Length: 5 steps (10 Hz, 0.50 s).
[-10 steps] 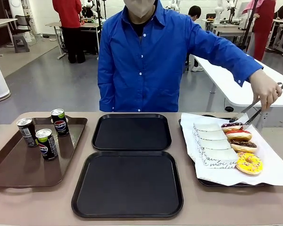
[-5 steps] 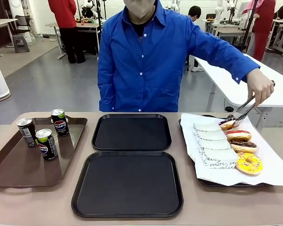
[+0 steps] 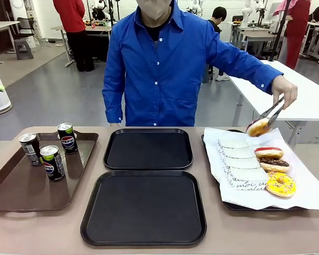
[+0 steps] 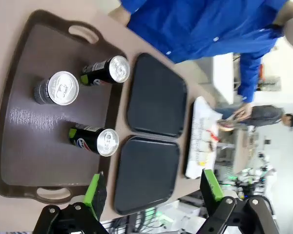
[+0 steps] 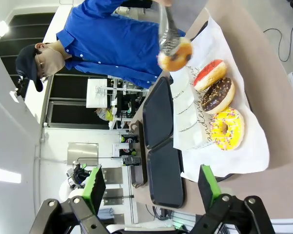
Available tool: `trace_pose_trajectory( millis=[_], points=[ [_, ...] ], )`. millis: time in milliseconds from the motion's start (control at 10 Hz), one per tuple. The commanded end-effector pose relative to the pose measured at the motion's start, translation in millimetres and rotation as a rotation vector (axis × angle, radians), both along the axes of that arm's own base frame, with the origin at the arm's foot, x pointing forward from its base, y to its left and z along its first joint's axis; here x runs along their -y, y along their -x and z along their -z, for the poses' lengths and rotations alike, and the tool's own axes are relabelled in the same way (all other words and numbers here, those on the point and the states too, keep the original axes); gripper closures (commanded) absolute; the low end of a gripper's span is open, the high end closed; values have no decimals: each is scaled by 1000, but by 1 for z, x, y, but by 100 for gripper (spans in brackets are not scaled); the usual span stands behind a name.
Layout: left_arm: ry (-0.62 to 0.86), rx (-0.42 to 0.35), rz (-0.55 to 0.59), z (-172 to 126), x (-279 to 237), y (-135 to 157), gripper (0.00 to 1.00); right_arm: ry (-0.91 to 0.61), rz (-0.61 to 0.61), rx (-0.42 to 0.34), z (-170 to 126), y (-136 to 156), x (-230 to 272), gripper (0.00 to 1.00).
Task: Set up donuts and drinks on trays.
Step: Pick up one Pepsi coke and place it on the Flat Tray.
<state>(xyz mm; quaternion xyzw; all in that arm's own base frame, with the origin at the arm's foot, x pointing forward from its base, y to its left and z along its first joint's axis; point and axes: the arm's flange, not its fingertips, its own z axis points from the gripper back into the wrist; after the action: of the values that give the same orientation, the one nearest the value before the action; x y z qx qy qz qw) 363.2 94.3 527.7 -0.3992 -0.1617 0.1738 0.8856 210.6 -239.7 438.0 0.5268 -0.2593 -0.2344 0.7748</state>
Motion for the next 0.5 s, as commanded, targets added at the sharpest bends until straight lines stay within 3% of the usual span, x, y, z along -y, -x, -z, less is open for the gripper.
trace_pose_trajectory(
  millis=[0,400],
  points=[
    [-174,-58,56,11,43,-3,0,-8,0,34,0,-2,1,0],
    [-408,-79,140,35,112,18,0,-8,0,34,0,-2,1,0]
  ],
)
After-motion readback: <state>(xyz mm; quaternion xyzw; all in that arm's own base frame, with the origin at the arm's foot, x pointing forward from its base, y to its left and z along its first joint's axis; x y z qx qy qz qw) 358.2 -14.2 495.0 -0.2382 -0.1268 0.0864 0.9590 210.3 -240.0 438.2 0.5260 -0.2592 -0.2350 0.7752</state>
